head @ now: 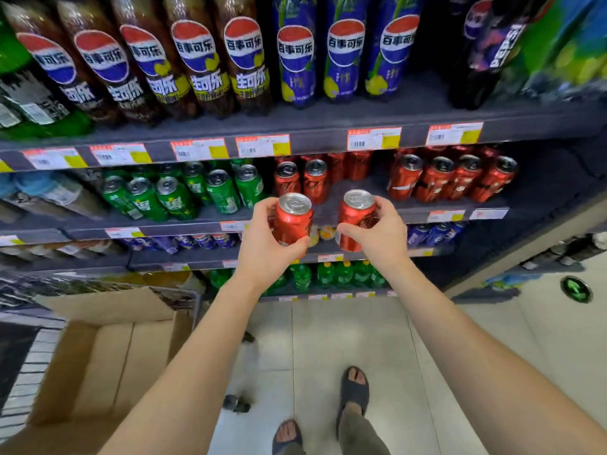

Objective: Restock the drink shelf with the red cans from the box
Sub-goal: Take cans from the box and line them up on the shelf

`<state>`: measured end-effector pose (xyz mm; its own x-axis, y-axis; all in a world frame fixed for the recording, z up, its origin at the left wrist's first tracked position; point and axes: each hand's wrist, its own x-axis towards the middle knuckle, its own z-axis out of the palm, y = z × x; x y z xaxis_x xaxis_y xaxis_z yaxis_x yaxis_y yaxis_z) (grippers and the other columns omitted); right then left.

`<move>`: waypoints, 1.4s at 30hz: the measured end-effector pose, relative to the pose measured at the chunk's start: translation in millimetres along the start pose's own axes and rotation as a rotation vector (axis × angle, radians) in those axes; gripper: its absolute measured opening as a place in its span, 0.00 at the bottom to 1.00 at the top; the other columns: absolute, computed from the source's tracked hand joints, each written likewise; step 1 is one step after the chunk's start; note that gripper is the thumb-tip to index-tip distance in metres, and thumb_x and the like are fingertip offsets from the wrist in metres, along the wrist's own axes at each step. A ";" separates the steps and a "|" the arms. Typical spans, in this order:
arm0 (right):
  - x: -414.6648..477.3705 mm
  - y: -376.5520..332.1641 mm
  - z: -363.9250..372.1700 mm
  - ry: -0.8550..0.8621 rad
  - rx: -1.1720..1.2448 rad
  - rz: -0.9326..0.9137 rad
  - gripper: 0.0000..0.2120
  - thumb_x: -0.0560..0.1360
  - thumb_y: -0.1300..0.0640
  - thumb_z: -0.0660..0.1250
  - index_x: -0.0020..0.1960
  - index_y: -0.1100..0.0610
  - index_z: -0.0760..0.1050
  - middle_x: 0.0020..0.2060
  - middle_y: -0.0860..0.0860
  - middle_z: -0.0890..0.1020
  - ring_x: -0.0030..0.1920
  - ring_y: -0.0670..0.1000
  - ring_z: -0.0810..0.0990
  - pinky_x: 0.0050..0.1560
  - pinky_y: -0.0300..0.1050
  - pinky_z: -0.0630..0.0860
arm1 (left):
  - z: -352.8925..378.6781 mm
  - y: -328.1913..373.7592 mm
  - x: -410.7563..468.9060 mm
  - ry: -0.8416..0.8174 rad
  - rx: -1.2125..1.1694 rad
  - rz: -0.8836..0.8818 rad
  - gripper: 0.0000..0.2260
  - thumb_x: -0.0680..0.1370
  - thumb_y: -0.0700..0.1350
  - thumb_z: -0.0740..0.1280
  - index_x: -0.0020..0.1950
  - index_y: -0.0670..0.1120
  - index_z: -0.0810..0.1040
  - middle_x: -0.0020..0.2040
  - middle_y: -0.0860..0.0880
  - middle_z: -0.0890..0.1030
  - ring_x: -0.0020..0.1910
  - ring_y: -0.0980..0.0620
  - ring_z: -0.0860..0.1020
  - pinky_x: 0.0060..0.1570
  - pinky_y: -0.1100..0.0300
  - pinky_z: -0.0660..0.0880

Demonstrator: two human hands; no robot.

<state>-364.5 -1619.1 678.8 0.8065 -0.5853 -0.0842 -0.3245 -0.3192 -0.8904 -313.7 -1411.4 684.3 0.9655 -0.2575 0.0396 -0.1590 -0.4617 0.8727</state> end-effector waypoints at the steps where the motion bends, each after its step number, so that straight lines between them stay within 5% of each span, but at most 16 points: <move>1: 12.2 5.8 1.8 -0.002 -0.002 0.004 0.36 0.64 0.52 0.82 0.68 0.52 0.73 0.54 0.43 0.80 0.54 0.44 0.78 0.56 0.38 0.71 | 7.9 -0.7 5.5 0.006 0.002 -0.011 0.33 0.68 0.46 0.82 0.66 0.57 0.67 0.56 0.64 0.77 0.54 0.71 0.77 0.50 0.74 0.74; 5: 59.7 23.7 13.2 -0.024 -0.022 0.037 0.36 0.62 0.51 0.82 0.67 0.53 0.73 0.56 0.48 0.83 0.55 0.49 0.82 0.58 0.44 0.76 | 37.8 -6.9 21.4 0.036 0.013 -0.057 0.34 0.67 0.45 0.83 0.66 0.57 0.68 0.55 0.64 0.79 0.54 0.72 0.77 0.50 0.75 0.73; 11: 114.1 37.2 31.3 -0.039 -0.078 -0.018 0.34 0.64 0.53 0.81 0.66 0.54 0.73 0.55 0.52 0.84 0.55 0.52 0.81 0.52 0.39 0.72 | 72.4 -23.6 38.7 0.029 -0.003 -0.105 0.34 0.66 0.46 0.82 0.64 0.62 0.67 0.56 0.63 0.81 0.56 0.64 0.80 0.58 0.59 0.79; 16: 140.0 46.8 56.9 -0.015 -0.040 -0.052 0.35 0.64 0.51 0.83 0.67 0.53 0.72 0.57 0.50 0.83 0.57 0.49 0.81 0.58 0.39 0.74 | 87.3 -37.8 50.5 0.033 -0.046 -0.112 0.33 0.67 0.46 0.82 0.66 0.59 0.69 0.56 0.63 0.81 0.56 0.66 0.79 0.57 0.62 0.79; 22: 153.2 62.9 75.6 0.029 -0.007 -0.086 0.38 0.65 0.51 0.83 0.70 0.54 0.70 0.59 0.50 0.82 0.59 0.49 0.80 0.54 0.33 0.69 | 95.4 -52.2 57.6 0.037 -0.082 -0.076 0.33 0.68 0.43 0.82 0.65 0.59 0.69 0.53 0.67 0.80 0.53 0.71 0.78 0.47 0.77 0.72; 30: 149.9 84.3 79.6 -0.020 -0.003 -0.133 0.40 0.70 0.60 0.78 0.77 0.49 0.64 0.65 0.49 0.79 0.64 0.48 0.78 0.67 0.42 0.72 | 99.3 -70.4 50.2 0.044 -0.101 -0.041 0.33 0.68 0.42 0.82 0.68 0.54 0.70 0.54 0.67 0.79 0.54 0.73 0.76 0.49 0.77 0.72; 35: 158.3 84.3 83.0 0.001 -0.007 -0.115 0.40 0.69 0.57 0.79 0.76 0.48 0.64 0.62 0.48 0.81 0.61 0.48 0.79 0.61 0.39 0.71 | 105.1 -73.7 52.9 0.035 -0.100 -0.036 0.35 0.67 0.46 0.83 0.69 0.56 0.70 0.55 0.70 0.79 0.57 0.70 0.77 0.56 0.69 0.75; 42: 171.6 84.1 86.7 0.044 -0.086 -0.144 0.40 0.68 0.52 0.80 0.75 0.48 0.65 0.62 0.50 0.81 0.63 0.52 0.79 0.63 0.48 0.75 | 109.2 -70.8 62.7 0.050 -0.133 0.007 0.34 0.67 0.45 0.83 0.67 0.58 0.71 0.56 0.68 0.79 0.56 0.67 0.79 0.52 0.73 0.75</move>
<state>-210.6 -1681.7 550.7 0.8257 -0.5606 0.0630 -0.2500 -0.4638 -0.8499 -264.5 -1487.5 571.8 0.9740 -0.2163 0.0675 -0.1405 -0.3429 0.9288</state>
